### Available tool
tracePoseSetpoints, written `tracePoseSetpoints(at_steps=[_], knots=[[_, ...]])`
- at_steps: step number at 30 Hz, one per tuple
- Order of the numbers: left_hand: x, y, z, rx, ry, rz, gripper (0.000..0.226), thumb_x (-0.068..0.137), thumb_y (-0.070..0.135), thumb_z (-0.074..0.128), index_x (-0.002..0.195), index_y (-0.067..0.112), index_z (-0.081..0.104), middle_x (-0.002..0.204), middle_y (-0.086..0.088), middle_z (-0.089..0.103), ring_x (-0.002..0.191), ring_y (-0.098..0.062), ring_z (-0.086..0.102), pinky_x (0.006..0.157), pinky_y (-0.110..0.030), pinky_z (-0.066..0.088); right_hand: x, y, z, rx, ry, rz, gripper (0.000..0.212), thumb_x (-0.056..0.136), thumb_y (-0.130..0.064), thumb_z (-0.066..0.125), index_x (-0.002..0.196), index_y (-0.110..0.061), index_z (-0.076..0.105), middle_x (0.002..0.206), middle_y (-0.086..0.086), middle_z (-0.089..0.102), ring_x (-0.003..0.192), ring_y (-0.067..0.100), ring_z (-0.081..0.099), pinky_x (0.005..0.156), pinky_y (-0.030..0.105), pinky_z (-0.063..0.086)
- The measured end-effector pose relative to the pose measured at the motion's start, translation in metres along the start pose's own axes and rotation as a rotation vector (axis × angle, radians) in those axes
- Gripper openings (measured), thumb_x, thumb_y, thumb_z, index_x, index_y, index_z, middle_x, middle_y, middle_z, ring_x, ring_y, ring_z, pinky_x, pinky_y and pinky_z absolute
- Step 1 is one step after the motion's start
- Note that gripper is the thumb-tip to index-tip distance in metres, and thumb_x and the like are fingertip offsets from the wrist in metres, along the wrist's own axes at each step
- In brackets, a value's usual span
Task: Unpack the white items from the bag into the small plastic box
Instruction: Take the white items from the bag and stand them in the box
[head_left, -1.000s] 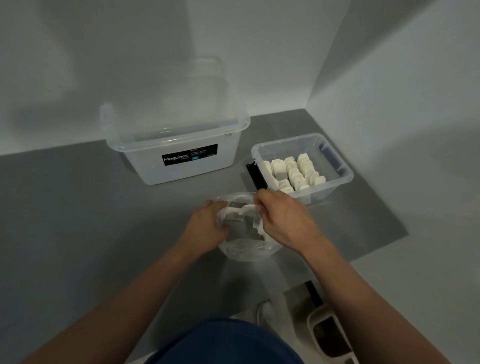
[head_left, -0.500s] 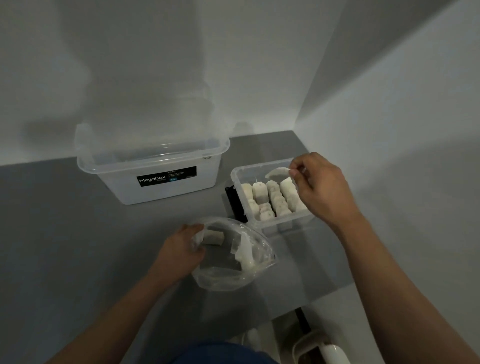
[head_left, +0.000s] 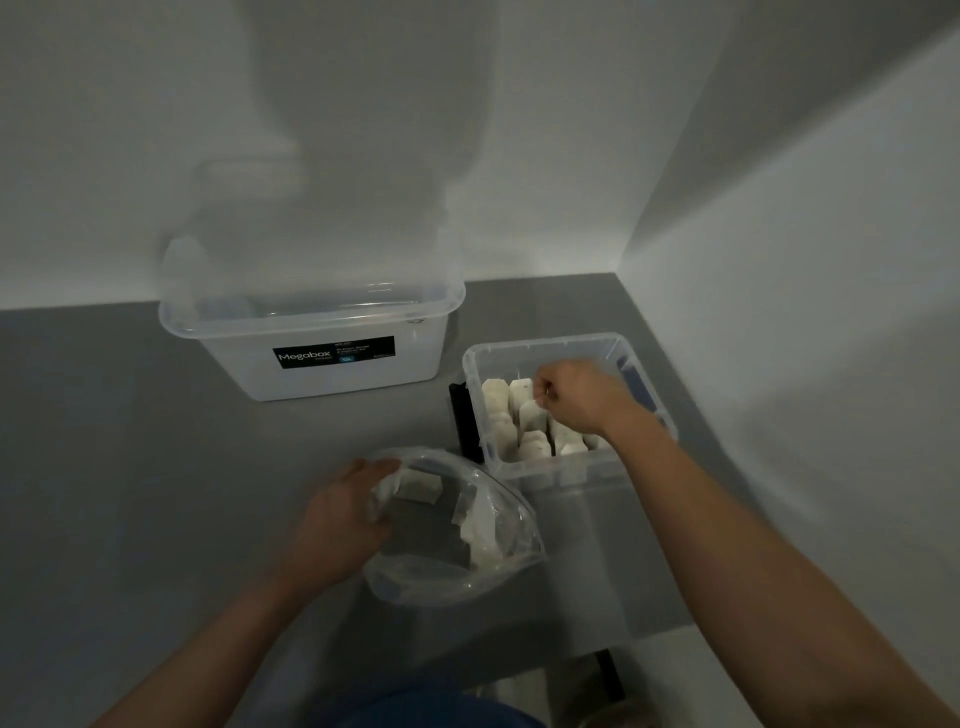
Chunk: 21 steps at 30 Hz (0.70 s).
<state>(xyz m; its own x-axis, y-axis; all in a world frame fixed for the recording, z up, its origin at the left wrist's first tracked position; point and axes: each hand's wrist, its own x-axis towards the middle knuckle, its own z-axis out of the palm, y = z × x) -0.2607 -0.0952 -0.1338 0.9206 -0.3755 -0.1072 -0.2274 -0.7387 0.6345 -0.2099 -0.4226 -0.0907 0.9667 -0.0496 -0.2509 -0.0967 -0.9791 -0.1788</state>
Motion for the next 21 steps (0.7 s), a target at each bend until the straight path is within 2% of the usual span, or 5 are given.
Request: tracePoseSetpoints(at_steps=[7, 13, 15, 18, 21], knots=[[0.001, -0.002, 0.0, -0.023, -0.003, 0.005, 0.059, 0.071, 0.018, 0.07, 0.129, 0.018, 0.063, 0.11, -0.004, 0.061, 0.091, -0.029, 0.067, 0.081, -0.03, 0.05, 0.004, 0.002, 0.01, 0.05, 0.083, 0.046, 0.011, 0.096, -0.024, 0.061, 0.104, -0.024, 0.069, 0.103, 0.0, 0.07, 0.093, 0.022, 0.065, 0.082, 0.038, 0.056], [0.004, -0.011, 0.0, 0.004, -0.019, 0.059, 0.062, 0.072, 0.004, 0.075, 0.131, 0.016, 0.062, 0.114, -0.005, 0.061, 0.095, -0.026, 0.067, 0.08, -0.011, 0.038, -0.054, -0.018, -0.02, 0.499, 0.461, 0.092, 0.013, 0.089, -0.025, 0.074, 0.102, -0.027, 0.072, 0.088, -0.012, 0.066, 0.078, 0.005, 0.062, 0.07, 0.01, 0.044], [0.004, -0.011, -0.001, 0.006, -0.03, 0.076, 0.062, 0.072, 0.003, 0.074, 0.131, 0.015, 0.062, 0.116, -0.006, 0.061, 0.096, -0.027, 0.066, 0.078, -0.007, 0.034, -0.089, -0.045, -0.022, 0.68, 0.561, 0.079, 0.013, 0.088, -0.024, 0.077, 0.1, -0.027, 0.074, 0.085, -0.012, 0.067, 0.076, 0.005, 0.063, 0.067, 0.008, 0.045], [0.004, -0.013, -0.002, 0.024, -0.042, 0.106, 0.061, 0.073, 0.008, 0.072, 0.132, 0.017, 0.061, 0.12, -0.006, 0.061, 0.098, -0.027, 0.066, 0.08, -0.013, 0.04, -0.126, -0.092, -0.001, 0.835, 0.451, -0.024, 0.011, 0.089, -0.022, 0.076, 0.099, -0.027, 0.076, 0.088, -0.013, 0.072, 0.083, 0.005, 0.067, 0.072, 0.012, 0.051], [0.003, -0.014, -0.002, 0.016, -0.05, 0.139, 0.06, 0.071, 0.016, 0.065, 0.131, 0.017, 0.061, 0.114, -0.005, 0.062, 0.094, -0.026, 0.067, 0.08, -0.018, 0.044, -0.125, -0.126, 0.044, 0.675, 0.171, -0.103, 0.01, 0.092, -0.028, 0.071, 0.099, -0.03, 0.078, 0.094, -0.019, 0.073, 0.088, -0.003, 0.067, 0.078, 0.009, 0.048]])
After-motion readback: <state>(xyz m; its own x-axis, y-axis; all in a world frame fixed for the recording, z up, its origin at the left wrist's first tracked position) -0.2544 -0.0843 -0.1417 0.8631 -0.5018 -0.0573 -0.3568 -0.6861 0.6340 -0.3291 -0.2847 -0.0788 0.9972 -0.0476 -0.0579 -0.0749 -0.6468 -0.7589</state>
